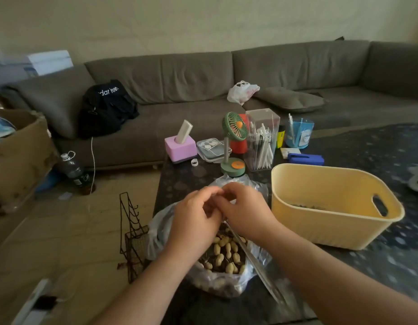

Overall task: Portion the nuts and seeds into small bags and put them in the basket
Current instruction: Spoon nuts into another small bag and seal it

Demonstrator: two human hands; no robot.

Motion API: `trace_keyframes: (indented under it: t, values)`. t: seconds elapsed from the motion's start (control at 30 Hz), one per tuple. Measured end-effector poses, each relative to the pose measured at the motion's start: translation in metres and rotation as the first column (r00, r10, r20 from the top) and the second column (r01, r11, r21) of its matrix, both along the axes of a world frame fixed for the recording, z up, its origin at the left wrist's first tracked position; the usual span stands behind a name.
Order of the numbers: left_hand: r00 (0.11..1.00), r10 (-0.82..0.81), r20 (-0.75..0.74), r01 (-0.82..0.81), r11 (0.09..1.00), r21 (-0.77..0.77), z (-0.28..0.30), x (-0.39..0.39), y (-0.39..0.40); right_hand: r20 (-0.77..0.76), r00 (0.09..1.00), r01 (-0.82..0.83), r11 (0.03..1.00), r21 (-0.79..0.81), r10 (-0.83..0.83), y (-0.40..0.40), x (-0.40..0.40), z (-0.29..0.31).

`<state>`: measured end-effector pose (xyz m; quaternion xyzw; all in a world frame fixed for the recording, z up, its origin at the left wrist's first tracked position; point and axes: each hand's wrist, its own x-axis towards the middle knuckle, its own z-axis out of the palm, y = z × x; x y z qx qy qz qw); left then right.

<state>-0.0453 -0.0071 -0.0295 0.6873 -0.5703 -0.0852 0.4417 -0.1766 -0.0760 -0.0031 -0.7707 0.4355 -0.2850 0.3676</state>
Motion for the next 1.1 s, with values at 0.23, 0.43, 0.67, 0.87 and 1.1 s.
trace_keyframes:
  t: [0.23, 0.43, 0.67, 0.87, 1.1]
  values:
    - [0.995, 0.027, 0.097, -0.022, 0.998, -0.054, -0.001, 0.016, 0.01, -0.195, 0.979, 0.032, 0.994, -0.1, -0.051, 0.0, -0.001, 0.003]
    - [0.98, -0.188, 0.058, 0.185, 0.982, 0.046, 0.004, 0.032, 0.011, -0.166, 0.984, 0.054, 0.997, -0.046, -0.061, -0.002, -0.003, 0.009]
    - [0.978, -0.19, 0.085, 0.168, 0.962, 0.215, -0.006, 0.044, 0.022, -0.058, 0.98, -0.173, 0.956, 0.238, 0.192, -0.003, 0.002, 0.018]
    - [0.991, -0.118, -0.064, 0.129, 0.971, 0.201, -0.019, 0.051, 0.025, -0.003, 0.971, -0.234, 0.947, 0.222, 0.24, -0.008, 0.006, 0.007]
    - [0.975, -0.071, -0.209, 0.113, 0.974, 0.198, -0.025, 0.049, 0.016, -0.379, 0.838, -0.425, 0.905, -0.003, 0.392, -0.026, -0.037, -0.005]
